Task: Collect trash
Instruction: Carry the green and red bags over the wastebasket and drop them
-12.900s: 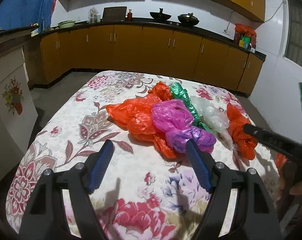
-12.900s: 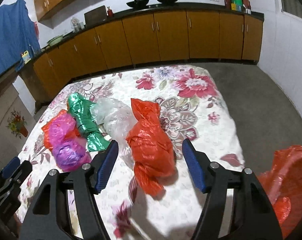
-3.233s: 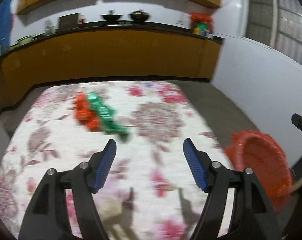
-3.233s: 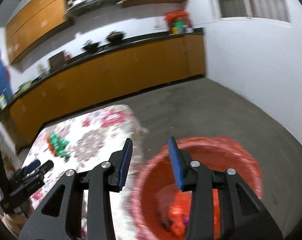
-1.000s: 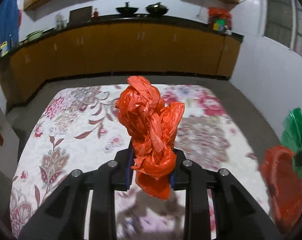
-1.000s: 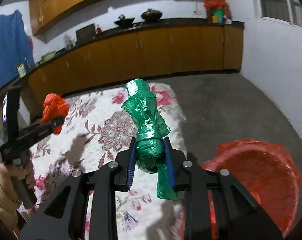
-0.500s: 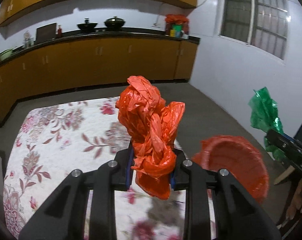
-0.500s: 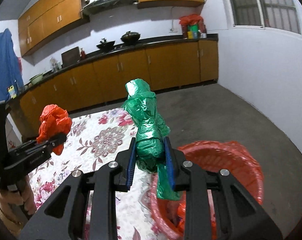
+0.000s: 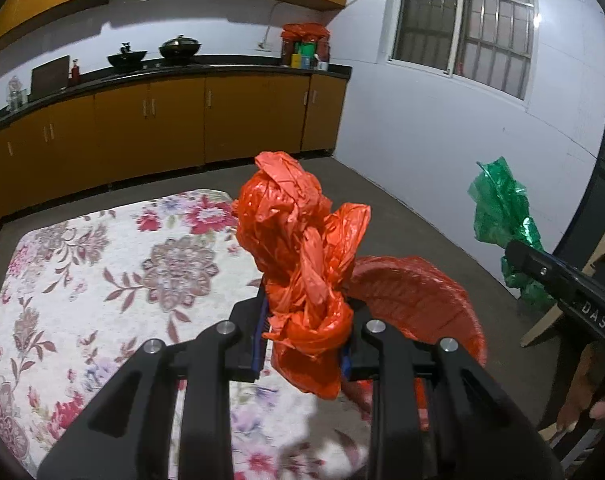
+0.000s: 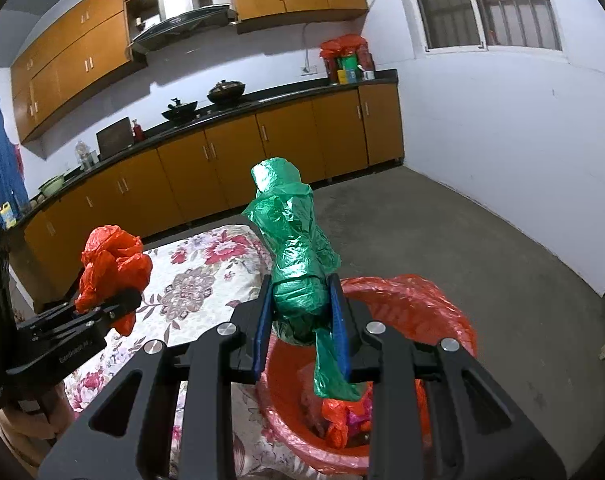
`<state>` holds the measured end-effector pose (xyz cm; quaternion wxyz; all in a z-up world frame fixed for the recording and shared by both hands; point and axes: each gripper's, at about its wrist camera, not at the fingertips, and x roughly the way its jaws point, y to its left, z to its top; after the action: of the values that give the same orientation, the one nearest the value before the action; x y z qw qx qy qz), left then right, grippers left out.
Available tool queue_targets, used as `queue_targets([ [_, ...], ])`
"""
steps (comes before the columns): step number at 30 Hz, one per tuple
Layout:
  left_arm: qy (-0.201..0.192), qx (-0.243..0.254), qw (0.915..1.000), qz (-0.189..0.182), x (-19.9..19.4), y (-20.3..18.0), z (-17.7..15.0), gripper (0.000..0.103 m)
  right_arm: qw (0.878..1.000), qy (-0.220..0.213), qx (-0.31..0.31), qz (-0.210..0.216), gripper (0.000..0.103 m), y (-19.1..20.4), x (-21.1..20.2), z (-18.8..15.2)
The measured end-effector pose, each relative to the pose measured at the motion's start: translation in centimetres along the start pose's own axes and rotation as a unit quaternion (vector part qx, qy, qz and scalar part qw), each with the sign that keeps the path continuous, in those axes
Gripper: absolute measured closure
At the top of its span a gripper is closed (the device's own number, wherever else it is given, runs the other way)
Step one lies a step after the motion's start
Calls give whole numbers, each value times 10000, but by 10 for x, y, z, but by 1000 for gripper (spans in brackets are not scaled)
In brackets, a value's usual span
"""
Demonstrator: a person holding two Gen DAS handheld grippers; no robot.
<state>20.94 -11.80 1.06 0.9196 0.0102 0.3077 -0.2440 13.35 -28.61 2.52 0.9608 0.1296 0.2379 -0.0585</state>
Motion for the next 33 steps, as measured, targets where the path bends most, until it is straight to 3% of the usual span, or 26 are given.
queue_targets([
  [9, 191, 143, 9987, -445, 21, -33, -4, 75, 9996, -27, 279, -62, 76, -24, -3, -1],
  [23, 555, 178, 9947, -845, 61, -64, -16, 72, 9975, -44, 707, -63, 74, -52, 7, 3],
  [28, 848, 130, 9920, -930, 82, -69, -28, 60, 9945, 15, 1050, 13, 52, -67, 12, 0],
  [33, 1013, 112, 9910, -868, 91, -63, -39, 51, 9943, -22, 1052, -143, 44, -74, 0, -8],
])
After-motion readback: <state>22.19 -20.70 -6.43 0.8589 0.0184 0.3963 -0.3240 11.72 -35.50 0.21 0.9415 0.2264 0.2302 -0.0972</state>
